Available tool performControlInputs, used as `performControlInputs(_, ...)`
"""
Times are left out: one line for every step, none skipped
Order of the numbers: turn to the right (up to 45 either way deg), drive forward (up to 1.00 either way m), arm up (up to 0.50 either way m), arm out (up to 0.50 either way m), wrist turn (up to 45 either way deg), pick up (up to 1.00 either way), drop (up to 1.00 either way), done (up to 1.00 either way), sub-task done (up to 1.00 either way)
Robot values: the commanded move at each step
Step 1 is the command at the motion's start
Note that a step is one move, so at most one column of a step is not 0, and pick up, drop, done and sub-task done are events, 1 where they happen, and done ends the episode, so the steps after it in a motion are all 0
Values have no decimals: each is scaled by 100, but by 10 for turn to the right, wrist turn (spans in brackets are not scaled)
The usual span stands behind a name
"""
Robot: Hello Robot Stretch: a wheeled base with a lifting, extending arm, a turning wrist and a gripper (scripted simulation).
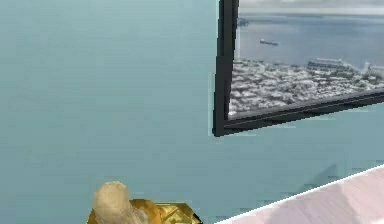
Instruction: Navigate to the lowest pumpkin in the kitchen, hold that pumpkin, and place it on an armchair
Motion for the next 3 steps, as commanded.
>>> performControlInputs(0,45,0,0,0,0,0,0,0)
performControlInputs(450,0,0,0,0,0,0,0,0)
performControlInputs(150,0,0,0,0,0,0,0,0)
